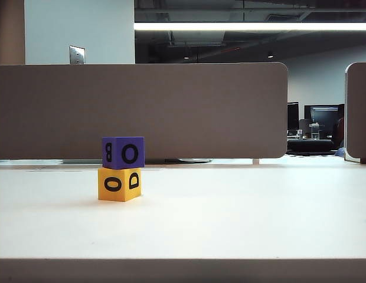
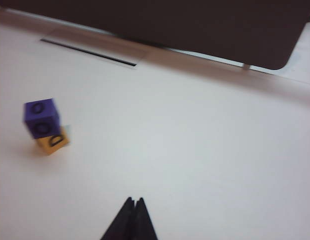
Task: Stack the letter block on the right onto the letter block on the left.
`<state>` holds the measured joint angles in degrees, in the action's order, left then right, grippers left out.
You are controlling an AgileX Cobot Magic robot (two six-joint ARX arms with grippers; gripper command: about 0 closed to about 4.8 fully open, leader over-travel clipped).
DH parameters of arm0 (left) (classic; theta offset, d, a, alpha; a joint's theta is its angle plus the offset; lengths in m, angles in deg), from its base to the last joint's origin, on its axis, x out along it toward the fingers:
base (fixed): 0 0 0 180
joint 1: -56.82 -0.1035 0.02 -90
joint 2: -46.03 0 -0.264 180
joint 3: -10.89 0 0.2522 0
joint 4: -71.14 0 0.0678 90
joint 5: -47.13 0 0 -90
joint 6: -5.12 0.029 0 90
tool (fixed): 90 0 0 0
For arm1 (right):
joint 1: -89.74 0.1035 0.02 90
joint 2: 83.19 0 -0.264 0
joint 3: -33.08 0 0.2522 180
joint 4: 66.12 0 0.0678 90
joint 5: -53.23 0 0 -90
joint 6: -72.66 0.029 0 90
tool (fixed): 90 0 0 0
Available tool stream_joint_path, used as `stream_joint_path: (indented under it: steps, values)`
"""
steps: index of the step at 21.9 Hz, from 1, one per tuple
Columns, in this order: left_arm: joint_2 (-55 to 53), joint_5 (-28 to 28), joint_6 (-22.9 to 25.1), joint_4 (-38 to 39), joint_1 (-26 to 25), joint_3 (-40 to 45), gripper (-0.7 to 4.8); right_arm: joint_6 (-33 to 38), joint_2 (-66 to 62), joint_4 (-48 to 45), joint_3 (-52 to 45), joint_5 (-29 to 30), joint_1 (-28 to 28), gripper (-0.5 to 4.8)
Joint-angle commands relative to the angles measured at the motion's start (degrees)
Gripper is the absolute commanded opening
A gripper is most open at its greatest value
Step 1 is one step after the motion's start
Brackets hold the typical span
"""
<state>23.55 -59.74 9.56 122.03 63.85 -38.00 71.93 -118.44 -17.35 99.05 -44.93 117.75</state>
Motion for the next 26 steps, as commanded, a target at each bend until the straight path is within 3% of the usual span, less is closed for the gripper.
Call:
stream_joint_path:
  steps: [1,4,8,11,13,20,26]
  values:
    - [5.1,-5.6,0.0,-0.4,0.0,4.6,-0.05,-1.2,7.5,0.0,-5.9,3.6,0.1,-0.06]
    - [9.4,-6.2,0.0,-3.3,0.0,8.4,-0.05,-1.0,15.4,3.0,-14.4,-1.4,0.1,0.45]
    - [10.9,-5.6,-3.3,-8.7,0.0,10.2,-0.06,4.9,24.9,-1.0,-23.5,-5.3,0.1,0.38]
    - [11.2,-4.7,-2.8,-13.0,0.0,14.0,-0.05,4.9,31.1,-6.4,-28.3,-5.2,0.1,-0.05]
    - [12.5,-3.9,-2.8,-17.1,0.0,18.3,-0.05,4.7,35.5,-8.0,-31.3,-5.2,0.1,-0.04]
    - [22.6,1.7,-5.9,-19.5,0.0,22.9,-0.06,4.3,35.3,-11.7,-35.5,-2.5,0.1,-0.04]
    - [22.3,4.6,-6.4,-23.1,0.0,26.6,-0.05,3.0,35.3,-17.5,-40.5,-1.8,0.3,-0.05]
